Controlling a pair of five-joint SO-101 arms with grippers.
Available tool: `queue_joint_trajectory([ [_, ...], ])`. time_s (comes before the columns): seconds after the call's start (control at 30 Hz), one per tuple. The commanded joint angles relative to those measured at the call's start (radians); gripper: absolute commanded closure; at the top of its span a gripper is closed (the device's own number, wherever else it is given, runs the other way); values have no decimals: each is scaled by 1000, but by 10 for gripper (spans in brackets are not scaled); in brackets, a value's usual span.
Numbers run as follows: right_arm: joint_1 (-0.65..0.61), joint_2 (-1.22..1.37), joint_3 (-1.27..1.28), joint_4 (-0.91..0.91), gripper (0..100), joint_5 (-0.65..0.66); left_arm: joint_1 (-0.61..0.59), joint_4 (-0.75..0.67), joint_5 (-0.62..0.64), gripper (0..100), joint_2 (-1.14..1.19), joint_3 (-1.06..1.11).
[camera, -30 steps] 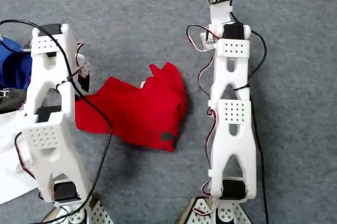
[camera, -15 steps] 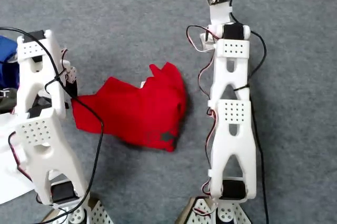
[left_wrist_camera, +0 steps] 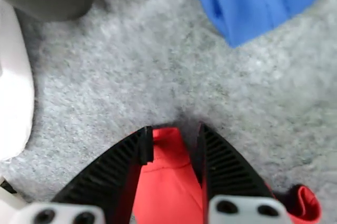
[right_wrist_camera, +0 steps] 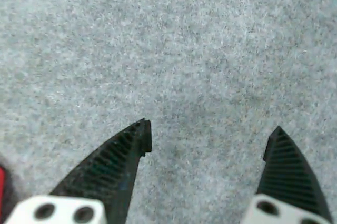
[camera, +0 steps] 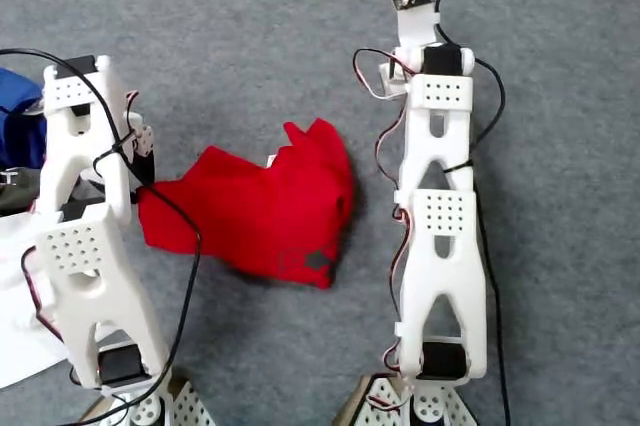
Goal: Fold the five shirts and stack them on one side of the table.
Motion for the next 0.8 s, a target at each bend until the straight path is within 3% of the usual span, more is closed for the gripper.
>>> queue_joint_trajectory([
  [0.0,-18,-8,-53,2,656,6,28,15,2,853,-15,-43],
  [0.77,-18,-8,-53,2,656,6,46,15,-14,912,-12,-43],
])
